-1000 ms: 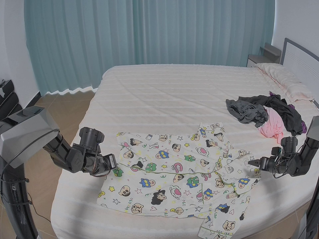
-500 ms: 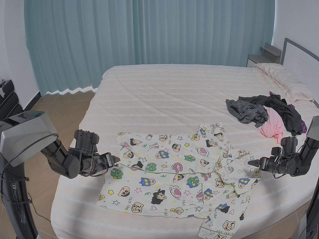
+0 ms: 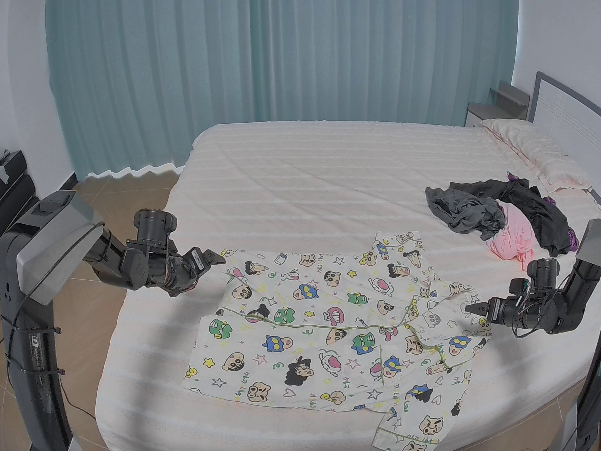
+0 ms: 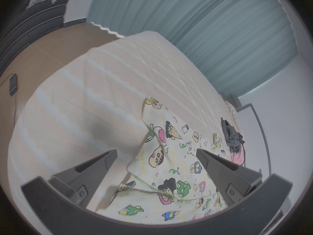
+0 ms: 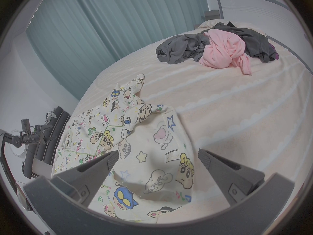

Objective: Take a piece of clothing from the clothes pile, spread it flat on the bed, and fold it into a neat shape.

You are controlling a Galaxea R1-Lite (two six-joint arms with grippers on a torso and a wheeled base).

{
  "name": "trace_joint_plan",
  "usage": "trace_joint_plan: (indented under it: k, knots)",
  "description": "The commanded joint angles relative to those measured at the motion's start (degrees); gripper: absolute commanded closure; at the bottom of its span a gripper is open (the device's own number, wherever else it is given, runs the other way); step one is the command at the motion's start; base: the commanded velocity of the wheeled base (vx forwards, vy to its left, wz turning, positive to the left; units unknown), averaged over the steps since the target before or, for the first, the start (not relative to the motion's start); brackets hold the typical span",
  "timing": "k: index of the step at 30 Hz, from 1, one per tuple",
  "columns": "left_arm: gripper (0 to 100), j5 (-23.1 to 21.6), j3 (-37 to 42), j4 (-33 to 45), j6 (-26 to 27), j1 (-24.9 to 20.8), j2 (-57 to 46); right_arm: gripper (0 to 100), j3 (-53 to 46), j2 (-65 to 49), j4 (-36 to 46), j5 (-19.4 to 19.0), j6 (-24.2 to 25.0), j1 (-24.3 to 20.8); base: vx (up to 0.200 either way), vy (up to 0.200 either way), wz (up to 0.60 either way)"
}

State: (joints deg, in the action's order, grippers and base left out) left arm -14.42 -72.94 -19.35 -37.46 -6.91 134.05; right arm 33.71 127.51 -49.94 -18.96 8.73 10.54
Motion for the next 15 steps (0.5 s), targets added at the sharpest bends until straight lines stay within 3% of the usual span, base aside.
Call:
trace_joint_plan:
  k: [1, 7, 15]
  knots:
    - [0, -0.9, -5.4, 0.2, 5.0, -2.5, 7.5, 0, -0.3, 0.2, -0.1, 0.0, 0.0, -0.3, 0.0, 0.0, 0.0]
    - [0, -0.9, -6.0, -1.4, 12.6, -3.8, 10.7, 0, -0.3, 0.3, 0.0, 0.1, 0.0, -0.3, 0.0, 0.0, 0.0]
    - [0, -0.9, -6.2, -1.8, 13.8, -4.0, 11.1, 0, -0.3, 0.4, 0.0, 0.0, -0.1, -0.4, 0.0, 0.0, 0.0]
